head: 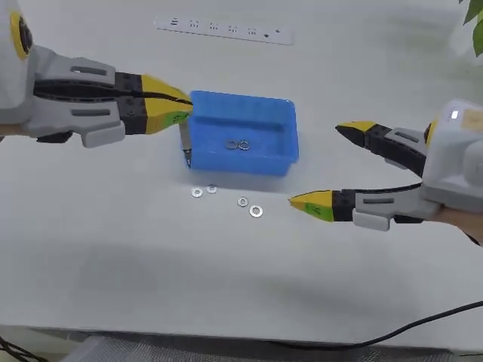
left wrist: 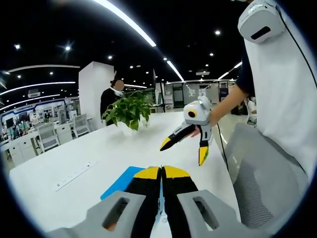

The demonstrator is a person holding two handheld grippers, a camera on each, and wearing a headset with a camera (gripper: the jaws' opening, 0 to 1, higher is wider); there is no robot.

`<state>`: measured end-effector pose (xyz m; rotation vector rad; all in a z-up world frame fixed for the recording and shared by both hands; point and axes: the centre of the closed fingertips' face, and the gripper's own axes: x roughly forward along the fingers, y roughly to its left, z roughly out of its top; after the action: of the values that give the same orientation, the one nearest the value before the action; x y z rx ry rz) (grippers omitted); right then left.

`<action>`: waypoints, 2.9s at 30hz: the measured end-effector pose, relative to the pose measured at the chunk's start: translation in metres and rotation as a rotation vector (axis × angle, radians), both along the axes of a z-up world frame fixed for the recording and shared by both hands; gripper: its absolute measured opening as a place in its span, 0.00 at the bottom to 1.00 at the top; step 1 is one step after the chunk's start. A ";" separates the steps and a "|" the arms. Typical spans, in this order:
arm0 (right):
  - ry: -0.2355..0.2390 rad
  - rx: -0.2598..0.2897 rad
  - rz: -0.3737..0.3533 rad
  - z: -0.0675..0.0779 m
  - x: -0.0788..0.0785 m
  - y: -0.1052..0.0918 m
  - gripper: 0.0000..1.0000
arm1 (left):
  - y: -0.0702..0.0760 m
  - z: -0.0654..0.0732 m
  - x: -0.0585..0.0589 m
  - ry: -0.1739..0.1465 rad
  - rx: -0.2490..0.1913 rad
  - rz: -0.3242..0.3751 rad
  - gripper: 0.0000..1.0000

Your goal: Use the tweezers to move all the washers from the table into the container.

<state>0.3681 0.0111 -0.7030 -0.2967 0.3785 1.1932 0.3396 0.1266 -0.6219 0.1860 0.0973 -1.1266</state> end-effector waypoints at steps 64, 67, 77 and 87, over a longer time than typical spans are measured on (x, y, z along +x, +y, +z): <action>0.209 -0.011 0.201 -0.051 -0.059 0.035 0.97 | 0.000 -0.064 0.008 0.079 -0.009 0.017 0.04; 0.215 -0.013 0.205 -0.052 -0.061 0.034 0.96 | -0.001 -0.064 0.008 0.078 -0.013 0.018 0.04; 0.221 -0.013 0.200 -0.053 -0.061 0.033 0.96 | -0.003 -0.064 0.010 0.083 -0.016 0.018 0.04; 0.235 -0.014 0.218 -0.055 -0.065 0.043 0.94 | -0.003 -0.065 0.004 0.138 -0.012 0.000 0.04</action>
<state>0.3035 0.0536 -0.7582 -0.2130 0.5703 1.4455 0.3435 0.1234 -0.6866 0.0975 0.2128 -1.1394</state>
